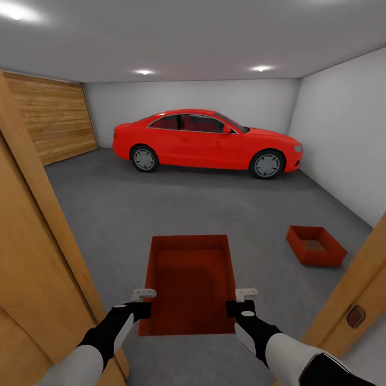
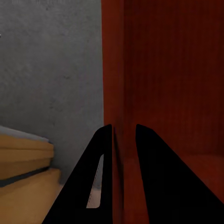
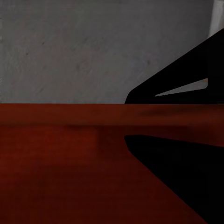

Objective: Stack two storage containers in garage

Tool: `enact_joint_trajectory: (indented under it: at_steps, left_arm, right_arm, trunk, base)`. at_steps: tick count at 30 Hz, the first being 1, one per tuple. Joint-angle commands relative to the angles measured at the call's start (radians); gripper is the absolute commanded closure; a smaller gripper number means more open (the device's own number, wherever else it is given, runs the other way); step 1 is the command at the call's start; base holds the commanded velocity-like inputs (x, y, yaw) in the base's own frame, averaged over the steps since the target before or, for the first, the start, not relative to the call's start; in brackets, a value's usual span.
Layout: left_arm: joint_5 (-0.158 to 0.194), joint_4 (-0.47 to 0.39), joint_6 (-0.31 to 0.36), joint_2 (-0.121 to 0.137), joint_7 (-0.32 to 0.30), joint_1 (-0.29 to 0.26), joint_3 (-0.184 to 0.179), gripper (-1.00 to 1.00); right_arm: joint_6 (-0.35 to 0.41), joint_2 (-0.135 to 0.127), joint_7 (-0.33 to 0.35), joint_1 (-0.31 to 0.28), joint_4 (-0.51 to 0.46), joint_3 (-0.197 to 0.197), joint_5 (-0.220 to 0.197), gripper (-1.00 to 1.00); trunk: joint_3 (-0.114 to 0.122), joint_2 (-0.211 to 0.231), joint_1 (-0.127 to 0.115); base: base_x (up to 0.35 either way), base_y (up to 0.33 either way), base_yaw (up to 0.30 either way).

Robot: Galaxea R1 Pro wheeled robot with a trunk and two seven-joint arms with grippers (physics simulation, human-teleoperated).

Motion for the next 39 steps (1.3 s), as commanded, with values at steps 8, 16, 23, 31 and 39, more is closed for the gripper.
enact_joint_trajectory:
  at_steps: [8, 16, 23, 31, 39]
  left_arm:
    - [0.005, 0.0, 0.005, 0.001, 0.002, 0.0, 0.008, 1.0]
    - [0.004, -0.001, 0.005, 0.001, 0.002, 0.0, 0.008, 1.0]
    - [0.003, -0.001, 0.005, 0.001, 0.003, 0.0, 0.008, 1.0]
    - [0.003, -0.001, 0.005, 0.001, 0.002, 0.0, 0.008, 1.0]
    - [0.003, -0.001, 0.005, 0.001, 0.003, 0.0, 0.008, 1.0]
  right_arm:
    - [-0.029, -0.01, -0.03, -0.002, -0.001, -0.045, 0.008, 1.0]
    - [-0.029, -0.008, -0.03, -0.002, -0.001, -0.045, 0.008, 1.0]
    - [-0.029, -0.008, -0.031, -0.002, -0.001, -0.045, 0.008, 1.0]
    - [-0.029, -0.008, -0.03, -0.002, -0.001, -0.045, 0.008, 1.0]
    - [-0.028, -0.009, -0.03, -0.002, -0.001, -0.045, 0.008, 1.0]
  trunk:
    - [-0.001, -0.001, 0.001]
    - [-0.001, -0.001, 0.001]
    - [-0.001, -0.001, 0.001]
    - [-0.001, -0.001, 0.001]
    - [-0.001, -0.001, 0.001]
  base:
    - [0.216, 0.183, -0.002]
    - [0.194, 0.153, -0.116]
    - [0.112, 0.022, -0.177]
    - [0.097, 0.001, -0.179]
    - [0.083, 0.0, -0.141]
